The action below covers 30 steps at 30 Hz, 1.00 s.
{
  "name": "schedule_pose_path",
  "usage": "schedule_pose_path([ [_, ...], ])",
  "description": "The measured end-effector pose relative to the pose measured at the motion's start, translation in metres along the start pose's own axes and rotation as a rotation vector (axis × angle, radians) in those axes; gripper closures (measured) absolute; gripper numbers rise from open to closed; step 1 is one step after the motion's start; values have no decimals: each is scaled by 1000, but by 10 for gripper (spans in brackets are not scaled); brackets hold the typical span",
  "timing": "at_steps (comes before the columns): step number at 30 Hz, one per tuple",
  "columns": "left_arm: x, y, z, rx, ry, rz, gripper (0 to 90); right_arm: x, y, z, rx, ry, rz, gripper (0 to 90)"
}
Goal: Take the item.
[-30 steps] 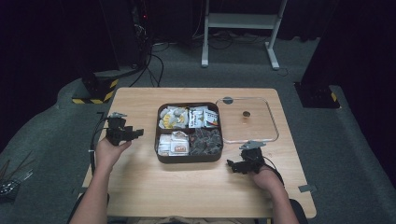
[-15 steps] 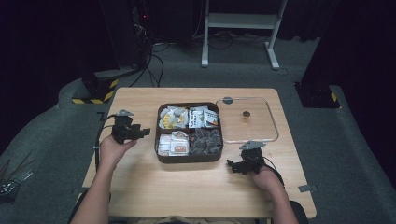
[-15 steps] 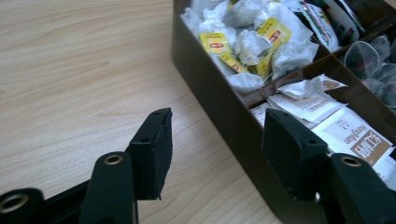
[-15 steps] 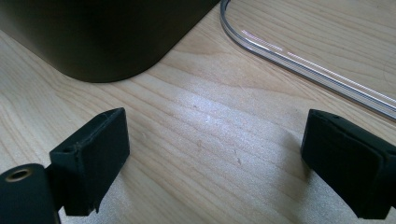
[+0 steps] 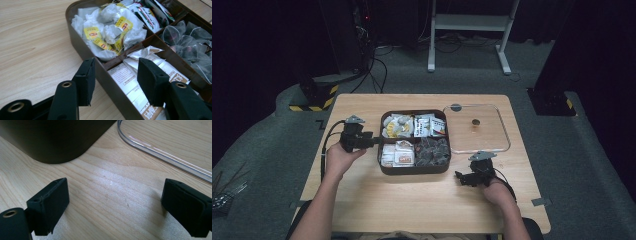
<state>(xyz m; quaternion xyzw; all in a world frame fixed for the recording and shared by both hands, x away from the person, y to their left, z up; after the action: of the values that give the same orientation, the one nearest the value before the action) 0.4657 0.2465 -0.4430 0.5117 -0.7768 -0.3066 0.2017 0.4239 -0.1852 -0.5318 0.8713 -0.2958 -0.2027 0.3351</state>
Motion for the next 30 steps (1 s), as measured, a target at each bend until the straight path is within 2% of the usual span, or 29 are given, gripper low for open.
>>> schedule_pose_path([
  [5,6,-1,-5,14,-5,23,514,0,0,0,-1,-1,2,78],
  [16,28,-14,-13,13,-71,62,514,-1,1,1,1,-9,6,78],
  [21,32,-19,-14,10,-79,77,518,-1,2,2,2,-7,8,78],
  [30,36,-33,-15,-12,-84,121,583,-2,3,3,2,-14,10,78],
])
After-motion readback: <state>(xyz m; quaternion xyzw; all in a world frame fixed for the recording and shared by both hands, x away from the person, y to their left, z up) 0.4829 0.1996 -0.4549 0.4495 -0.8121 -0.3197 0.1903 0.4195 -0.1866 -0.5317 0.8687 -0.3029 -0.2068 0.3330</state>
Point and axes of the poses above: each handheld gripper's, and its own axes: y roughly backward along the jaws, z roughly out of its underside, x roughly to its right, the point moved 1 cm from there along -y, roughly forward along the jaws, and after that the axes turned 13 degrees about -z, right-handed, at the moved point
